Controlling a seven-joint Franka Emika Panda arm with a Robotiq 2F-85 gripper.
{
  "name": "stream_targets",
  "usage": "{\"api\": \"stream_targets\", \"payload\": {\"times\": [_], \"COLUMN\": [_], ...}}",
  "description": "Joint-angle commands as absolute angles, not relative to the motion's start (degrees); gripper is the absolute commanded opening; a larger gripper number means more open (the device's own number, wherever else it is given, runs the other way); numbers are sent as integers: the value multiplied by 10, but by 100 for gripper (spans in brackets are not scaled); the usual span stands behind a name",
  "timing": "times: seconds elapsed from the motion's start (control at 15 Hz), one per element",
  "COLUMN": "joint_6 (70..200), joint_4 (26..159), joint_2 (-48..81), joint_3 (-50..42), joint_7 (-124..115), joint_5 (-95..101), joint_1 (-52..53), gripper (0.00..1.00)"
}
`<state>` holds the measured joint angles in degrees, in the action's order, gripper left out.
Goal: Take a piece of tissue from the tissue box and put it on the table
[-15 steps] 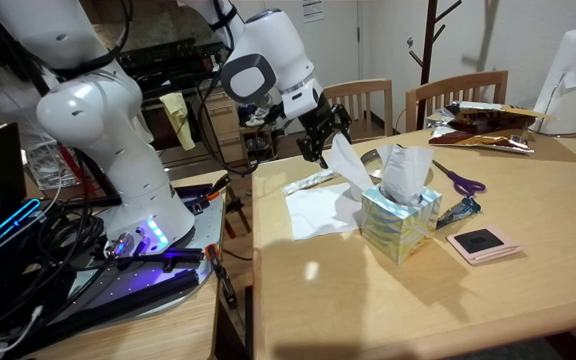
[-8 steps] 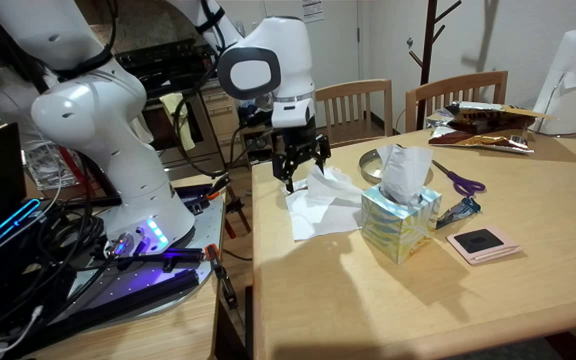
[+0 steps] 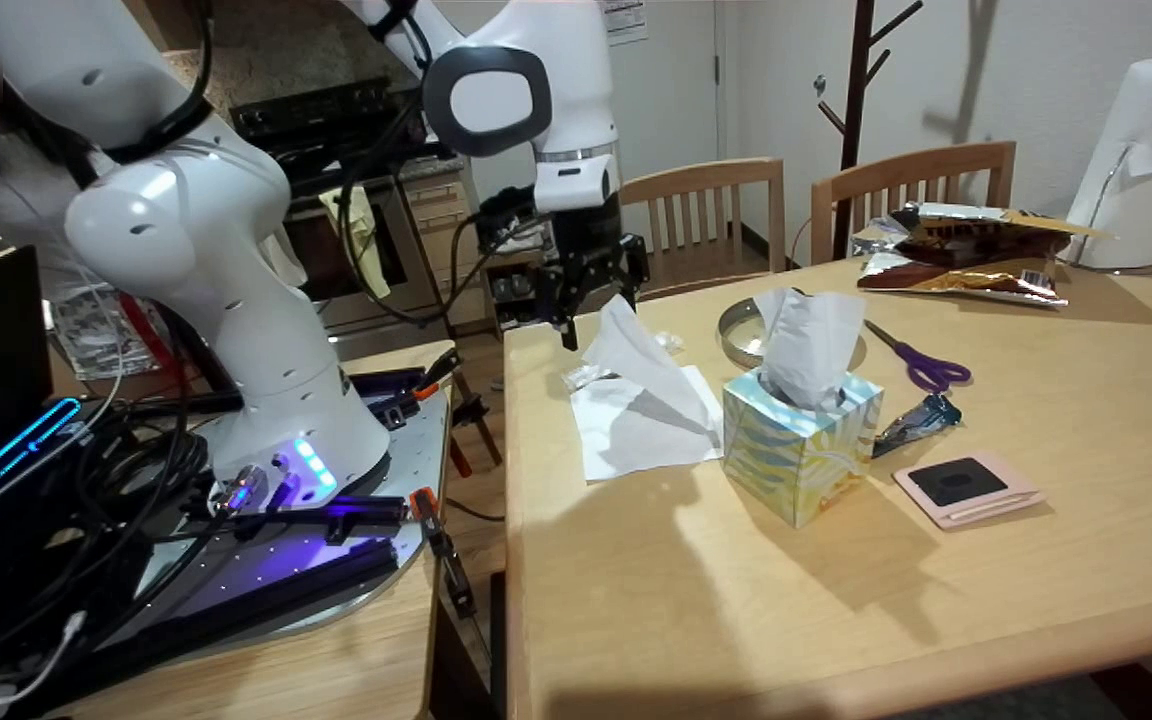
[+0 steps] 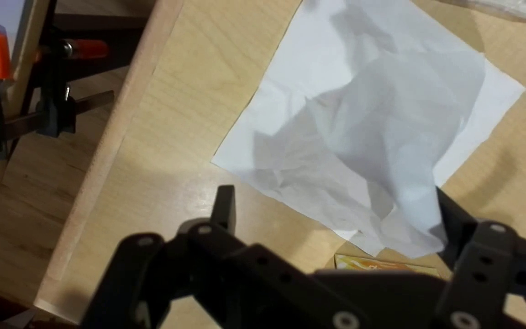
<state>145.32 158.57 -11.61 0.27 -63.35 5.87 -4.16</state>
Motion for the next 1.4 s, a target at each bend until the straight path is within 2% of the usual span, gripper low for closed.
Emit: {"api": "stream_targets", "payload": {"times": [0.0, 0.6, 1.07, 1.33], "joint_6": [1416, 1454, 1430, 1443], "joint_4": [1584, 1587, 1581, 1582], "joint_2": [-132, -139, -156, -140], "joint_3": [9, 7, 1, 15], "joint_7": [-612, -573, -466, -503], "joint_5": [23, -23, -63, -45], "joint_1": [-38, -27, -19, -33], "gripper": [100, 100, 100, 100]}}
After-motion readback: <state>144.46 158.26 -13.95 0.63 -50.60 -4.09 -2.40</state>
